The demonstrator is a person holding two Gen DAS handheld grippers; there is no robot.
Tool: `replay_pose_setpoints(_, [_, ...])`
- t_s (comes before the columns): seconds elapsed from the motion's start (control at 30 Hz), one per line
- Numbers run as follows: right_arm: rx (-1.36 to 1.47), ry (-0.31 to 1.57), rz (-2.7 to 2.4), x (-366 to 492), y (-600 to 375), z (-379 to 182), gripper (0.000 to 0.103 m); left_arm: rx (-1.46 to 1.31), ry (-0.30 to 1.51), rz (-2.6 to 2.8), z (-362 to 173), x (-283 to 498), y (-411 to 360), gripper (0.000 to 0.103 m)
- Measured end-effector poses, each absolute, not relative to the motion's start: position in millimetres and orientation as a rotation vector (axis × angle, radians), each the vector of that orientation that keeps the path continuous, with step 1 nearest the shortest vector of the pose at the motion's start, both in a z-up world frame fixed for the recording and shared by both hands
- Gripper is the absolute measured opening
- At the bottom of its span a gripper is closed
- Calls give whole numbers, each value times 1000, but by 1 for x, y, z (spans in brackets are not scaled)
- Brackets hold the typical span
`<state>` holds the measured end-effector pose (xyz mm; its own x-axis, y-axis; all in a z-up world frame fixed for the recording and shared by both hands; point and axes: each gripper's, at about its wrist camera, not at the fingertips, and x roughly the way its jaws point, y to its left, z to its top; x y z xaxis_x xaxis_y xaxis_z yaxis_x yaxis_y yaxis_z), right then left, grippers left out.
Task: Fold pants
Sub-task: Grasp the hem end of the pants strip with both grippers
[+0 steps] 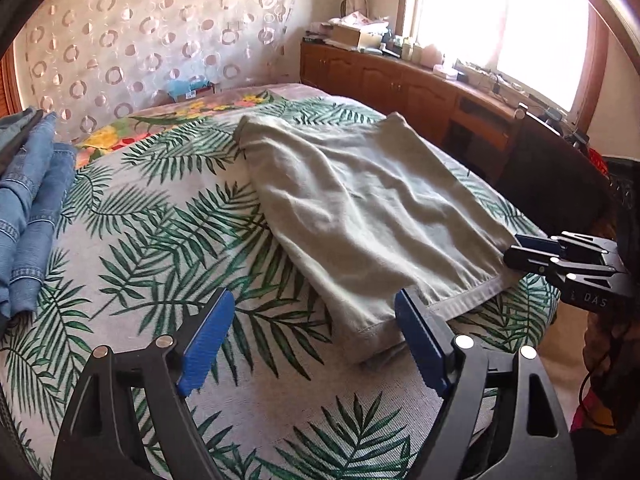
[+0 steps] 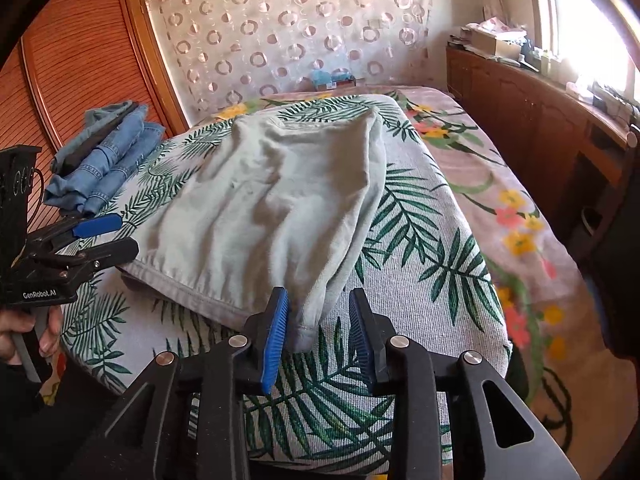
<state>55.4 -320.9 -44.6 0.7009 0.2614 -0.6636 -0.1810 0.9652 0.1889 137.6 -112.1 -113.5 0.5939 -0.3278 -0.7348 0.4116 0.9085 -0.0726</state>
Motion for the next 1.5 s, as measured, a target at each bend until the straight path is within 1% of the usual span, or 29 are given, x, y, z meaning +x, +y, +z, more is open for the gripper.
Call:
replay_pose_setpoints(0.33, [81, 754, 229, 54, -320, -45, 33, 112, 879, -425, -127, 139, -115, 83])
replay_pose_setpoints(0.37, [70, 757, 215, 54, -319, -44, 37, 110, 886, -429, -129, 139, -115, 83])
replay_pose_setpoints(0.43, [69, 758, 207, 54, -317, -42, 38, 102, 887, -431, -130, 139, -114, 83])
replay_pose_setpoints(0.47, [67, 758, 211, 53, -316, -43, 38, 103, 886, -432, -130, 138, -114, 81])
replay_pose_setpoints(0.6, [67, 762, 223, 53, -316, -43, 38, 104, 885, -467, -127, 131, -116, 63])
replay_pose_setpoints(0.73, [72, 765, 236, 52, -319, -45, 37, 102, 880, -493, -126, 126, -118, 51])
replay_pose_setpoints(0.77, [71, 765, 235, 52, -319, -45, 37, 91, 883, -516, -125, 125, -119, 42])
replay_pose_setpoints(0.8, [74, 765, 240, 52, -318, -45, 31, 81, 886, -537, -125, 124, -120, 37])
replay_pose_setpoints(0.83, [81, 767, 254, 52, -317, -45, 27, 79, 889, -545, -125, 124, -121, 36])
replay_pose_setpoints(0.9, [80, 770, 275, 52, -315, -45, 16, 82, 888, -554, -124, 122, -123, 29])
replay_pose_setpoints(1.0, [77, 771, 286, 52, -314, -45, 11, 93, 890, -552, -124, 121, -125, 28])
replay_pose_setpoints(1.17, [63, 775, 295, 52, -316, -44, 8, 46, 909, -552, -126, 123, -120, 28])
replay_pose_setpoints(1.27, [85, 779, 305, 54, -319, -44, 8, 75, 908, -544, -124, 121, -122, 27])
replay_pose_setpoints(1.3, [93, 781, 308, 54, -320, -44, 8, 82, 905, -550, -124, 120, -123, 24])
replay_pose_setpoints(1.33, [106, 783, 312, 54, -322, -44, 8, 82, 905, -557, -122, 120, -123, 16])
replay_pose_setpoints(1.37, [116, 785, 316, 54, -322, -43, 8, 82, 907, -557, -122, 119, -123, 13])
replay_pose_setpoints(1.4, [121, 783, 320, 53, -323, -42, 8, 86, 908, -558, -120, 118, -124, 11])
replay_pose_setpoints(1.5, [112, 772, 333, 47, -323, -37, 8, 103, 900, -561, -115, 112, -125, 9])
